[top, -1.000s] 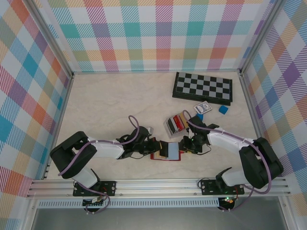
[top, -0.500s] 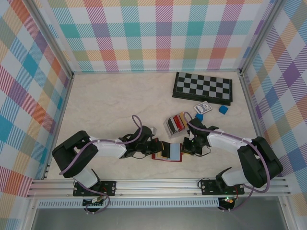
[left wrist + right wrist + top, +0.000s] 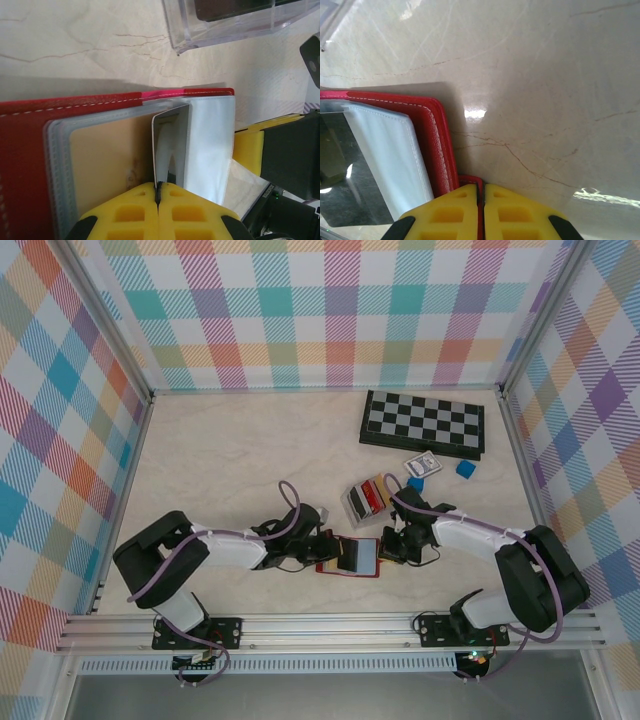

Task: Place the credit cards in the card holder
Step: Insert the credit card into the card slot.

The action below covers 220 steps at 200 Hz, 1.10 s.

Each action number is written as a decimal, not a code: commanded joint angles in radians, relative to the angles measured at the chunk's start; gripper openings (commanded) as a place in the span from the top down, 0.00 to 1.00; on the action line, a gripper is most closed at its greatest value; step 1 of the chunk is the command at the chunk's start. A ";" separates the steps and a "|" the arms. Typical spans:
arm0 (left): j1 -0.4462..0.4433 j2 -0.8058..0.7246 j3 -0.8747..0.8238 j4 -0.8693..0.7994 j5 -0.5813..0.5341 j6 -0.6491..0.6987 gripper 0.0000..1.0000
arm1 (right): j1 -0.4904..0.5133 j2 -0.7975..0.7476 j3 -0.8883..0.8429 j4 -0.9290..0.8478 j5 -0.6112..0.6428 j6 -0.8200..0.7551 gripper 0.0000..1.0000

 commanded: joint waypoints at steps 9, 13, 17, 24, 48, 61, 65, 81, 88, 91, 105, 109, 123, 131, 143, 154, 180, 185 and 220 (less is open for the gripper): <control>-0.026 0.040 0.029 -0.041 -0.001 0.011 0.99 | 0.012 0.031 -0.035 0.065 -0.058 0.012 0.95; -0.028 0.042 0.031 -0.044 0.001 0.011 0.99 | 0.012 0.032 -0.035 0.065 -0.058 0.013 0.95; -0.028 0.042 0.031 -0.046 0.003 0.012 0.99 | 0.012 0.031 -0.035 0.064 -0.057 0.014 0.95; -0.030 0.040 0.029 -0.046 0.005 0.012 0.99 | 0.011 0.030 -0.034 0.060 -0.055 0.017 0.95; -0.034 0.038 0.040 -0.066 0.015 0.021 0.97 | 0.012 0.022 -0.039 0.067 -0.059 0.024 0.95; -0.041 0.046 0.058 -0.080 0.026 0.033 0.96 | 0.012 0.022 -0.036 0.071 -0.067 0.025 0.95; -0.044 0.049 0.066 -0.089 0.028 0.036 0.95 | 0.011 0.022 -0.037 0.072 -0.069 0.027 0.96; -0.054 0.071 0.107 -0.132 0.041 0.060 0.94 | 0.011 0.020 -0.039 0.084 -0.077 0.037 0.96; -0.060 0.081 0.123 -0.146 0.044 0.065 0.93 | 0.011 0.020 -0.042 0.089 -0.080 0.042 0.96; -0.062 0.085 0.128 -0.150 0.047 0.067 0.93 | 0.011 0.020 -0.041 0.090 -0.081 0.045 0.96; -0.071 0.101 0.150 -0.170 0.054 0.078 0.93 | 0.011 0.020 -0.042 0.093 -0.083 0.050 0.96; -0.073 0.107 0.159 -0.179 0.055 0.081 0.93 | 0.011 0.019 -0.044 0.093 -0.083 0.052 0.96; -0.077 0.124 0.180 -0.196 0.062 0.089 0.93 | 0.012 0.017 -0.044 0.092 -0.083 0.056 0.96; -0.078 0.135 0.191 -0.205 0.070 0.092 0.92 | 0.012 0.014 -0.043 0.095 -0.083 0.059 0.96; -0.082 0.149 0.206 -0.219 0.073 0.096 0.91 | 0.012 0.014 -0.044 0.094 -0.084 0.061 0.96; -0.085 0.157 0.219 -0.238 0.074 0.100 0.89 | 0.012 0.014 -0.043 0.093 -0.084 0.066 0.96; -0.096 0.173 0.249 -0.265 0.084 0.122 0.85 | 0.011 0.014 -0.041 0.095 -0.083 0.068 0.95; -0.098 0.177 0.255 -0.272 0.085 0.126 0.84 | 0.011 0.015 -0.040 0.092 -0.081 0.069 0.95; -0.101 0.145 0.255 -0.335 0.034 0.140 0.77 | 0.012 0.011 -0.035 0.051 -0.028 0.067 0.95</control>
